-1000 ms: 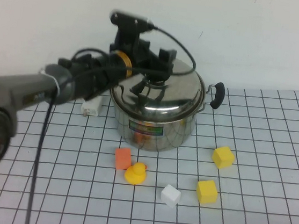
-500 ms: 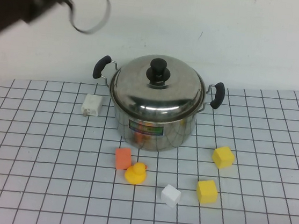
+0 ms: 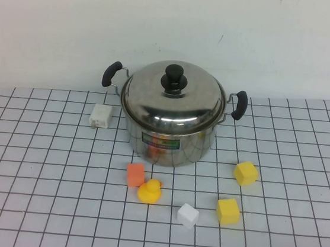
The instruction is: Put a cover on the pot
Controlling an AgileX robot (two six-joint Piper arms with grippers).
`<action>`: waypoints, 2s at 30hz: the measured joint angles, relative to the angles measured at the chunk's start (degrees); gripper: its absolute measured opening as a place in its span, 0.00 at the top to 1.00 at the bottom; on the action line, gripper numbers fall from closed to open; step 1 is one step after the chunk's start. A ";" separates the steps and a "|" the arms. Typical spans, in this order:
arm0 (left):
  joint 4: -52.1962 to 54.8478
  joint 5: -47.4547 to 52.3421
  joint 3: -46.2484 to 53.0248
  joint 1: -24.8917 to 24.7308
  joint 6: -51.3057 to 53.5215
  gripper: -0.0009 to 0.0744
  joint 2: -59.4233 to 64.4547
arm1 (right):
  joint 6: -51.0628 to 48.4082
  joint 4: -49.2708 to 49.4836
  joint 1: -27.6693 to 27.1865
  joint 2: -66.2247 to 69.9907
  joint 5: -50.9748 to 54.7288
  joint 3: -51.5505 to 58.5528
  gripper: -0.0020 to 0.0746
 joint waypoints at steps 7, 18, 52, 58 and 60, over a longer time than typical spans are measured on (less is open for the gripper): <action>-2.15 2.19 10.46 0.00 -0.11 0.99 -19.13 | 0.00 0.00 0.00 0.00 0.00 0.00 0.96; -2.47 4.85 18.72 0.00 0.09 0.99 -36.10 | 0.00 0.00 0.00 0.00 0.00 0.00 0.96; -37.74 -21.52 75.49 11.71 30.12 0.99 -62.64 | 0.00 0.00 0.00 0.00 0.00 0.00 0.96; -40.03 -21.52 78.73 12.16 30.12 0.99 -62.77 | 0.00 0.00 0.00 0.00 0.00 0.00 0.96; -40.18 -20.27 78.73 12.27 30.12 0.99 -62.76 | 0.00 0.00 0.00 0.00 0.00 0.00 0.96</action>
